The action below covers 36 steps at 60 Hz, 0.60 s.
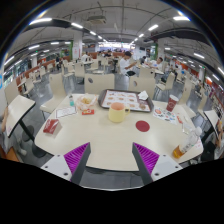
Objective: Pour water
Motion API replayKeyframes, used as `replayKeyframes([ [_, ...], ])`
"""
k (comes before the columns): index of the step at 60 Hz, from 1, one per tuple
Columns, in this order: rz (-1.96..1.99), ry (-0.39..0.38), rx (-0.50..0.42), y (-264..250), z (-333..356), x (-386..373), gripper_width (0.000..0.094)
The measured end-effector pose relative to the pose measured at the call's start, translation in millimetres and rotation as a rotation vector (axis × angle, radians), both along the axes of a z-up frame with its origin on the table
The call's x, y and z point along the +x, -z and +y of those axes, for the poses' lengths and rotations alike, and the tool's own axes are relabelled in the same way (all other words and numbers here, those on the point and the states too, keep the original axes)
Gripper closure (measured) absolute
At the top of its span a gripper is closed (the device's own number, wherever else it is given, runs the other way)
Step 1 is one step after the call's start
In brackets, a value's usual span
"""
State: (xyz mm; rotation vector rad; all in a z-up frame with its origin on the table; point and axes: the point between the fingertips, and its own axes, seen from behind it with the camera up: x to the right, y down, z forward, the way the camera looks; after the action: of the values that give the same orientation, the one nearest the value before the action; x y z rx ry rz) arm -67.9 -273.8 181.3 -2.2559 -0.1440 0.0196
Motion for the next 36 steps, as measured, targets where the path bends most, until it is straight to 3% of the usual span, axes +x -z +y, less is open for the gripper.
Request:
replayKeyframes([
  [6,0.008,0.024,-0.002,13.7,10.4,15.6,0.0087],
  [19,-0.012,0.089,-0.019,58.2,-20.7,145.3,0.0088],
  [36,-0.017,0.240,0.033,107.1,-12.9,310.1,0.0087],
])
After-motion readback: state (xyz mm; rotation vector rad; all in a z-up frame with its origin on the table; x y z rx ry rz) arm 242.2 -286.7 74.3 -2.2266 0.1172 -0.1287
